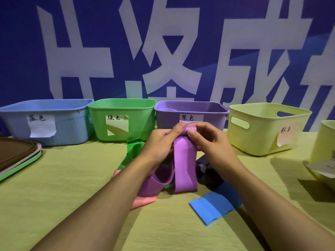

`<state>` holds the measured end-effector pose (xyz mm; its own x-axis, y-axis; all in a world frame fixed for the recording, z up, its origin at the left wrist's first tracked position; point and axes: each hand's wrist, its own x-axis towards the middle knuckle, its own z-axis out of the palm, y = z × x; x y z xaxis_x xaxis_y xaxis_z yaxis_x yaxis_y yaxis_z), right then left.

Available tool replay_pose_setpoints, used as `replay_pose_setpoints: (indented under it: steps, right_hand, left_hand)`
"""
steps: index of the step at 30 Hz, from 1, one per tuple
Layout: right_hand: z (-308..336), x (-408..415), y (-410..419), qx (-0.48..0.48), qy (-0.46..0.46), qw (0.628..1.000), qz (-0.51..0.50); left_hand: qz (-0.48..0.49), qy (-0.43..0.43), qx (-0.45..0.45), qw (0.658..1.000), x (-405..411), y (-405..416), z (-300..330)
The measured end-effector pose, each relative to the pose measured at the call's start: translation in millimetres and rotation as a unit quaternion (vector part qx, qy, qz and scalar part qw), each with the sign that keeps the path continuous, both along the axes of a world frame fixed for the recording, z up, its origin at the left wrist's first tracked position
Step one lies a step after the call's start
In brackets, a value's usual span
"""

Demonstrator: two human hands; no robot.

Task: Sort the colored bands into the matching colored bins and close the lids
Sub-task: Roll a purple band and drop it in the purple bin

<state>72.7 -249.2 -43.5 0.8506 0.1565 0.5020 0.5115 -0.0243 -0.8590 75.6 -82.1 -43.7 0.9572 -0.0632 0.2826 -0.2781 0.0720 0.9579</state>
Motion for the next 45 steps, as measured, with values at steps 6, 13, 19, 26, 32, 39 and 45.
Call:
replay_pose_setpoints:
  steps: [6, 13, 19, 26, 32, 39, 45]
  right_hand:
    - [8.9, -8.8, 0.9, -0.009, 0.117, 0.993, -0.017]
    - [12.3, -15.7, 2.1, -0.019, 0.124, 0.991, -0.051]
    - [15.3, -19.1, 4.4, 0.012, 0.110, 0.993, -0.045]
    - [12.6, -15.3, 4.4, 0.003, 0.081, 0.995, -0.065]
    - [10.4, -12.3, 1.8, -0.002, 0.048, 0.997, -0.065]
    - [6.4, -3.6, 0.1, 0.009, 0.016, 0.999, -0.036]
    - [4.7, -1.6, -0.8, 0.031, 0.010, 0.999, 0.009]
  left_hand:
    - [-0.030, -0.005, -0.012, 0.999, -6.9, -1.7, 3.5]
    - [-0.050, -0.018, 0.006, 0.999, -6.9, -2.7, 3.2]
    - [-0.040, -0.038, 0.023, 0.998, -6.7, -3.1, 2.8]
    - [-0.042, -0.041, 0.005, 0.998, -9.4, -3.1, 4.3]
    - [-0.026, -0.045, 0.017, 0.999, -7.8, -2.2, 2.2]
    - [-0.010, -0.044, 0.003, 0.999, -6.6, -0.3, 2.6]
    - [-0.032, -0.053, -0.027, 0.998, -8.1, -0.3, 5.3]
